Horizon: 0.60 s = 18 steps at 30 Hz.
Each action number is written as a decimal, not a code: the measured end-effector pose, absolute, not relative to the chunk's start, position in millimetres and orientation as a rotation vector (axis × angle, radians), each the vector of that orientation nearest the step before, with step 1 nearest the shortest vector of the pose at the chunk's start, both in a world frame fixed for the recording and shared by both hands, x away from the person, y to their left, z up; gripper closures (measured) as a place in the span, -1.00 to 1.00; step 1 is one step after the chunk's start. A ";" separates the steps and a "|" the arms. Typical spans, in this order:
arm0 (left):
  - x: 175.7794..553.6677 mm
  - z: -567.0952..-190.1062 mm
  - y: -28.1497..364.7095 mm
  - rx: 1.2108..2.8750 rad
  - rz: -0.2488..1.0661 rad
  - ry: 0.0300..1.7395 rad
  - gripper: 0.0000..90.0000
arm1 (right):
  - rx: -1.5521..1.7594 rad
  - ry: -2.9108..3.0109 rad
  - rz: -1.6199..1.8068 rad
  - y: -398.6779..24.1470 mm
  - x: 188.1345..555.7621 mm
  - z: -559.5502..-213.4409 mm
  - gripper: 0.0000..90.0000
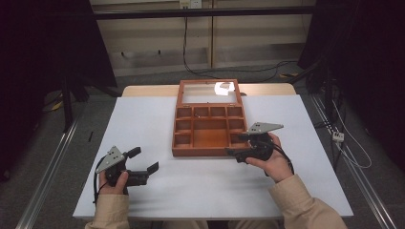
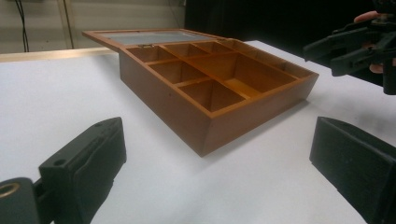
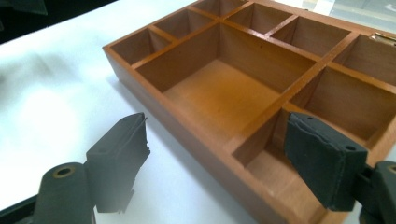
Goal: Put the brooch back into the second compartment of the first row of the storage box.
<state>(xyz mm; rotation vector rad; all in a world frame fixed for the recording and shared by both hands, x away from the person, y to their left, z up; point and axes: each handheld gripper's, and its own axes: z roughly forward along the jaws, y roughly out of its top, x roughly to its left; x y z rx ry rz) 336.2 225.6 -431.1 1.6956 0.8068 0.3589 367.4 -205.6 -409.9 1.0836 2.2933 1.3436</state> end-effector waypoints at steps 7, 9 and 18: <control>335.9 -431.0 225.8 1.699 0.363 0.805 -0.92 | 1.077 2.292 1.342 -215.4 353.6 -414.7 -0.53; 335.7 -430.9 225.7 1.698 0.363 0.806 -0.92 | 1.069 2.291 1.333 -218.7 349.1 -416.2 -0.54; 335.3 -431.0 225.2 1.704 0.364 0.803 -0.92 | 1.076 2.291 1.339 -233.9 333.5 -427.8 -0.55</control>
